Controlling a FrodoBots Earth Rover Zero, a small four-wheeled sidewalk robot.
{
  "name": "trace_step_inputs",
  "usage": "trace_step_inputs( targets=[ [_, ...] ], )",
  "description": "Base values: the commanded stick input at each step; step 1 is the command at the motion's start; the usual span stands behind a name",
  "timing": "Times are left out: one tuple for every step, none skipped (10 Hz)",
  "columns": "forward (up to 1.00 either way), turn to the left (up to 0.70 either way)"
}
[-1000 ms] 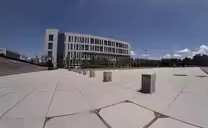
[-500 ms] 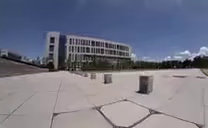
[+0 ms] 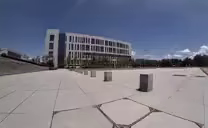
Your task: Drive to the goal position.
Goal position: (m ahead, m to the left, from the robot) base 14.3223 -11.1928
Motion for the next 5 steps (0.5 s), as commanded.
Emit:
trace_step_inputs(
  targets=[
    [0.7, 0.0],
    [0.7, 0.0],
    [0.7, 0.0],
    [0.7, 0.0],
    [0.7, 0.0]
  ],
)
